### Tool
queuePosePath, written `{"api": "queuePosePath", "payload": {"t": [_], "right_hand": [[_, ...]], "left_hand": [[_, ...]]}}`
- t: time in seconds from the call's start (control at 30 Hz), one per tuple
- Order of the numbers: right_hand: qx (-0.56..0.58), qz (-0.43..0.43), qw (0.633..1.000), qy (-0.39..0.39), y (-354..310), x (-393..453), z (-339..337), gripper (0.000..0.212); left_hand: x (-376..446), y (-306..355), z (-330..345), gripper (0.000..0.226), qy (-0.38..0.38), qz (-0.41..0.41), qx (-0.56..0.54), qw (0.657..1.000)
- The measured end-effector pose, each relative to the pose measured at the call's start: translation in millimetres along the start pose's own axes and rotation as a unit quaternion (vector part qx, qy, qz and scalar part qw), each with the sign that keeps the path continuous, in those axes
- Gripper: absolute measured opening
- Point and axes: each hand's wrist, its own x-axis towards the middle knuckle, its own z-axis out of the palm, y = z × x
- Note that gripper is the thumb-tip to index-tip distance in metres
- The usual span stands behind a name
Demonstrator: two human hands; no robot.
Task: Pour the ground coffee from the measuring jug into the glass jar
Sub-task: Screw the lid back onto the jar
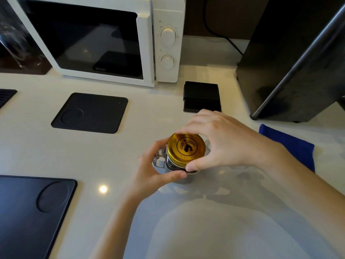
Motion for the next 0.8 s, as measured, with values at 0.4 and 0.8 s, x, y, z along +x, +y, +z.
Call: {"api": "queuePosePath", "payload": {"t": [0.4, 0.8], "right_hand": [[0.121, 0.058, 0.985, 0.106, -6.2, -9.1, 25.2, 0.071], [0.075, 0.052, 0.988, 0.124, -1.8, 0.5, 22.8, 0.069]], "left_hand": [[-4.2, -0.8, 2.3, 0.066, 0.045, 0.006, 0.020, 0.999], [2.3, -3.9, 0.6, 0.069, 0.067, -0.002, 0.041, 0.997]]}}
